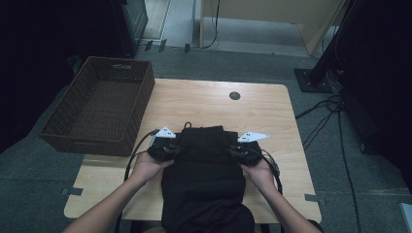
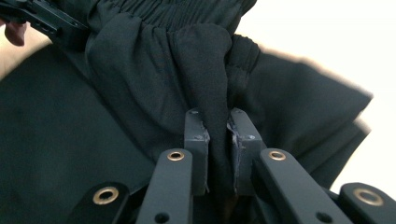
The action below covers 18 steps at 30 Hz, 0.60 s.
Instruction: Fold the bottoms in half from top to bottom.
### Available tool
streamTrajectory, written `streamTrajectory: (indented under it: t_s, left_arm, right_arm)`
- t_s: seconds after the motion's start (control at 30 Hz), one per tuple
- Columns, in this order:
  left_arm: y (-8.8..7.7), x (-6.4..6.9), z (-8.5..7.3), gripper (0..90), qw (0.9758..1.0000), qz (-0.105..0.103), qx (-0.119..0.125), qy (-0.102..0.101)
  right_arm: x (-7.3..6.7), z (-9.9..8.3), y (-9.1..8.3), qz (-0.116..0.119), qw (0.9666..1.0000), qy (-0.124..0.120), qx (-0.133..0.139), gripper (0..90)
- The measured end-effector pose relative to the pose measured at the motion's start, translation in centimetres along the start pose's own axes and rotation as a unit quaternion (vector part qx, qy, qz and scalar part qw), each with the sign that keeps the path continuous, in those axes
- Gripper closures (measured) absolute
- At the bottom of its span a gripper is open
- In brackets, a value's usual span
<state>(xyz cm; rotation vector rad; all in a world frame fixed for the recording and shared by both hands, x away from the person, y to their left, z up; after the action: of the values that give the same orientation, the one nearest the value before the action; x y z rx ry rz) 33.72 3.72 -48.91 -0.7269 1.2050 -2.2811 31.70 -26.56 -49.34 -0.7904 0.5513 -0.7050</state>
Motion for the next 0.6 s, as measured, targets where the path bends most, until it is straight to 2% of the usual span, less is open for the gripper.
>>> streamTrajectory:
  t_s: [0.13, 0.23, 0.3, 0.4, 0.47, 0.6]
  left_arm:
    - [1.2, -0.2, -0.9, 86.9, 0.9997, -0.008, -0.020, -0.014]
    - [1.8, -0.1, -0.9, 86.7, 0.9994, 0.004, -0.032, -0.007]
    - [2.0, -0.1, -0.9, 86.4, 0.9995, 0.005, -0.032, -0.004]
    - [2.2, -0.5, -0.6, 86.4, 0.9995, 0.004, -0.027, -0.012]
    - [2.3, -0.8, -0.1, 86.3, 0.9995, 0.010, -0.028, -0.014]
    - [2.9, -1.9, 1.3, 86.2, 0.9992, 0.011, -0.019, -0.033]
  right_arm:
    - [-0.2, -1.2, 0.8, 0.001, 0.9998, -0.008, -0.016, 79.9]
    - [-0.3, -1.7, 1.4, 0.003, 0.9990, -0.009, -0.044, 79.7]
    - [-0.1, -2.0, 1.5, 0.006, 0.9992, -0.010, -0.037, 79.7]
    - [0.2, -2.1, 1.6, 0.013, 0.9993, -0.003, -0.034, 80.0]
    - [0.2, -2.0, 1.7, 0.006, 0.9995, -0.003, -0.032, 80.0]
    - [1.0, -1.3, 2.1, -0.015, 0.9995, -0.006, -0.026, 79.8]
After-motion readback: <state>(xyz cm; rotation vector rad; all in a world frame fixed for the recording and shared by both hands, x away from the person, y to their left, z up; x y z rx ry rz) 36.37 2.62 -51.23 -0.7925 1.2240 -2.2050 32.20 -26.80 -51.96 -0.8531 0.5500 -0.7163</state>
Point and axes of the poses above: each handheld gripper's, and its own axes: y roughly forward along the jaws, z roughly out of its top, x roughly to its right, the point moved 1 cm from there along y, roughly forward along the jaws, and after that the axes turned 14 degrees about -x, right-handed, at the moved point
